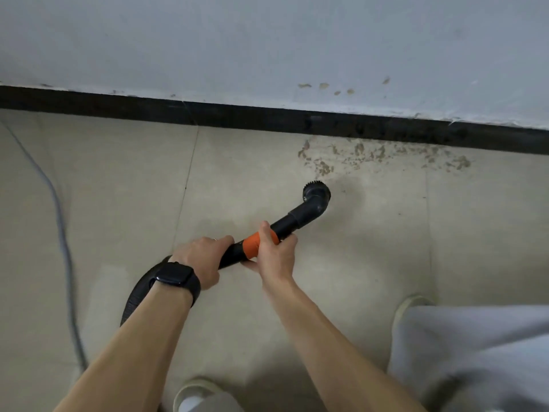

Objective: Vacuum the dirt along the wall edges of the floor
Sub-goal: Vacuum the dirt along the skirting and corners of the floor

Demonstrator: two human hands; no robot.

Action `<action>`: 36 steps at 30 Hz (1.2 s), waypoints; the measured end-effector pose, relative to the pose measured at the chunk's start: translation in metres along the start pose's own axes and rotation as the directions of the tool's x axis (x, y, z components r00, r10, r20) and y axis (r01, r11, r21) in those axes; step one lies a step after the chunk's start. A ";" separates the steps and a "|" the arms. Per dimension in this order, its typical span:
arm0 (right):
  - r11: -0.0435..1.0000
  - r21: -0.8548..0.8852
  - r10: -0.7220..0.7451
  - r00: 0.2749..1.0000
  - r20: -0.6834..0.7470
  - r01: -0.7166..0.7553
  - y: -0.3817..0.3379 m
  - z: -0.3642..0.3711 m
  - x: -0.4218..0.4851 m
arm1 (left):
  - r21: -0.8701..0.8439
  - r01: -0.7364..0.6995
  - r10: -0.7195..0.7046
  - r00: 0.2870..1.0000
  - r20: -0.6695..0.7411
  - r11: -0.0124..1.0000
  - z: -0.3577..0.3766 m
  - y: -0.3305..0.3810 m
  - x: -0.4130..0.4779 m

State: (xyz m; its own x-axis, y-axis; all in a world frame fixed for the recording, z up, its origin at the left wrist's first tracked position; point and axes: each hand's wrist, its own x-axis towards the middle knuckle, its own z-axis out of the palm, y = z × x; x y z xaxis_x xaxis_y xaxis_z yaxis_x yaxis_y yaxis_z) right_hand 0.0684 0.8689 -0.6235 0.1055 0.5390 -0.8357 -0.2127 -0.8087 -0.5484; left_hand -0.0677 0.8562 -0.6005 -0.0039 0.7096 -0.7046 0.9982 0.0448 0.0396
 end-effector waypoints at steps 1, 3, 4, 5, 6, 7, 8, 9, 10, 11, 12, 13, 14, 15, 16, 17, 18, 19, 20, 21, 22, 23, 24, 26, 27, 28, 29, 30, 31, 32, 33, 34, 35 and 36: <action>1.000 -0.004 0.009 1.000 -0.023 -0.009 0.002 -0.006 -0.001 | 0.010 -0.015 0.015 1.000 0.011 1.000 0.000 0.005 0.000; 0.999 0.004 0.032 0.997 -0.064 -0.032 0.006 -0.015 -0.003 | 0.036 -0.044 0.043 0.999 0.030 0.998 -0.002 0.017 0.002; 0.999 0.013 0.044 0.996 -0.079 -0.044 0.007 -0.019 -0.003 | 0.056 -0.052 0.050 0.998 0.043 0.997 -0.004 0.023 0.003; 0.998 0.026 0.057 0.994 -0.090 -0.054 0.008 -0.022 -0.004 | 0.076 -0.054 0.050 0.997 0.056 0.996 -0.005 0.028 0.004; 0.997 0.035 0.070 0.993 -0.097 -0.067 0.008 -0.025 -0.003 | 0.094 -0.050 0.044 0.997 0.070 0.994 -0.006 0.032 0.005; 0.996 0.041 0.081 0.992 -0.096 -0.077 0.008 -0.026 -0.003 | 0.103 -0.042 0.034 0.996 0.081 0.994 -0.007 0.036 0.006; 0.996 0.038 0.088 0.992 -0.092 -0.085 0.007 -0.026 -0.003 | 0.104 -0.033 0.024 0.996 0.086 0.994 -0.007 0.038 0.007; 0.995 0.033 0.093 0.992 -0.087 -0.090 0.005 -0.026 -0.002 | 0.099 -0.024 0.015 0.996 0.085 0.995 -0.008 0.039 0.008; 0.995 0.028 0.097 0.992 -0.082 -0.095 0.004 -0.026 0.000 | 0.090 -0.017 0.010 0.996 0.084 0.996 -0.008 0.039 0.009; 0.995 0.028 0.099 0.992 -0.074 -0.097 0.001 -0.026 0.001 | 0.082 -0.013 0.006 0.997 0.083 0.997 -0.008 0.038 0.009; 0.995 0.029 0.096 0.993 -0.063 -0.095 -0.001 -0.026 0.003 | 0.073 -0.008 0.003 0.997 0.077 0.997 -0.008 0.037 0.010; 0.996 0.027 0.091 0.994 -0.052 -0.090 -0.004 -0.025 0.005 | 0.062 -0.001 -0.003 0.998 0.065 0.998 -0.008 0.036 0.010; 0.996 0.020 0.083 0.995 -0.047 -0.082 -0.007 -0.024 0.007 | 0.048 0.006 -0.009 0.999 0.051 0.999 -0.008 0.034 0.011; 0.997 0.014 0.075 0.996 -0.046 -0.074 -0.009 -0.022 0.009 | 0.036 0.013 -0.014 0.999 0.037 0.999 -0.007 0.033 0.012; 0.998 0.010 0.067 0.997 -0.044 -0.067 -0.012 -0.021 0.011 | 0.028 0.019 -0.020 1.000 0.024 0.999 -0.007 0.033 0.013; 0.998 0.007 0.060 0.997 -0.041 -0.060 -0.014 -0.020 0.013 | 0.022 0.025 -0.025 1.000 0.015 0.999 -0.007 0.033 0.014; 0.998 0.003 0.056 0.998 -0.036 -0.055 -0.015 -0.019 0.015 | 0.019 0.029 -0.029 1.000 0.008 0.999 -0.006 0.034 0.015; 0.999 0.002 0.053 0.998 -0.031 -0.053 -0.016 -0.018 0.016 | 0.022 0.034 -0.034 0.999 0.003 0.999 -0.006 0.034 0.016; 0.999 0.003 0.052 0.998 -0.026 -0.052 -0.017 -0.018 0.018 | 0.026 0.037 -0.037 0.999 0.000 0.999 -0.006 0.034 0.017; 0.999 0.007 0.053 0.998 -0.021 -0.053 -0.018 -0.018 0.019 | 0.030 0.038 -0.038 0.999 -0.002 0.999 -0.006 0.034 0.017; 0.999 0.010 0.052 0.998 -0.016 -0.052 -0.017 -0.017 0.021 | 0.032 0.038 -0.038 0.999 -0.002 0.999 -0.006 0.034 0.018; 0.999 0.014 0.051 0.999 -0.013 -0.051 -0.017 -0.017 0.022 | 0.033 0.038 -0.038 0.999 -0.003 0.999 -0.006 0.034 0.018; 0.999 0.014 0.048 0.999 -0.011 -0.048 -0.017 -0.017 0.023 | 0.030 0.038 -0.038 0.999 -0.003 0.999 -0.005 0.033 0.018; 0.999 0.016 0.042 0.999 -0.004 -0.042 -0.016 -0.017 0.024 | 0.025 0.045 -0.045 0.999 -0.005 0.999 -0.005 0.033 0.018; 0.999 0.013 0.040 0.999 -0.003 -0.040 -0.016 -0.016 0.025 | 0.022 0.051 -0.051 0.999 -0.009 0.998 -0.005 0.033 0.018; 0.999 0.007 0.039 0.999 -0.001 -0.039 -0.017 -0.015 0.026 | 0.019 0.058 -0.058 0.998 -0.013 0.998 -0.005 0.032 0.019; 0.999 -0.002 0.039 0.999 -0.002 -0.039 -0.018 -0.014 0.027 | 0.016 0.065 -0.065 0.998 -0.021 0.998 -0.005 0.032 0.020; 0.999 -0.015 0.039 0.999 -0.003 -0.039 -0.020 -0.012 0.029 | 0.010 0.072 -0.072 0.997 -0.032 0.997 -0.005 0.031 0.021; 0.999 -0.024 0.038 0.999 -0.001 -0.038 -0.022 -0.011 0.030 | 0.004 0.079 -0.078 0.996 -0.044 0.997 -0.005 0.031 0.021; 0.999 -0.030 0.035 0.999 0.002 -0.035 -0.024 -0.009 0.031 | -0.005 0.080 -0.080 0.995 -0.055 0.997 -0.005 0.030 0.022; 0.999 -0.031 0.029 1.000 0.007 -0.028 -0.026 -0.008 0.033 | -0.013 0.079 -0.079 0.995 -0.064 0.997 -0.005 0.029 0.022; 0.999 -0.031 0.021 1.000 0.012 -0.020 -0.028 -0.007 0.035 | -0.023 0.076 -0.078 0.994 -0.074 0.997 -0.004 0.028 0.022; 0.999 -0.031 0.013 1.000 0.018 -0.012 -0.030 -0.006 0.037 | -0.032 0.076 -0.079 0.993 -0.086 0.997 -0.004 0.027 0.022; 0.999 -0.033 0.006 1.000 0.022 -0.005 -0.032 -0.006 0.039 | -0.039 0.077 -0.080 0.992 -0.101 0.996 -0.003 0.027 0.022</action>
State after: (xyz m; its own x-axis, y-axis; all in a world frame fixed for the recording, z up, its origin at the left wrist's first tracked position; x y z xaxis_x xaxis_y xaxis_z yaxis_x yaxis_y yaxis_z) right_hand 0.0848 0.9143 -0.6389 0.0832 0.5393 -0.8380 -0.1813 -0.8187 -0.5449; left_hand -0.0409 0.8751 -0.6132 -0.0902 0.7710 -0.6304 0.9919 0.1264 0.0126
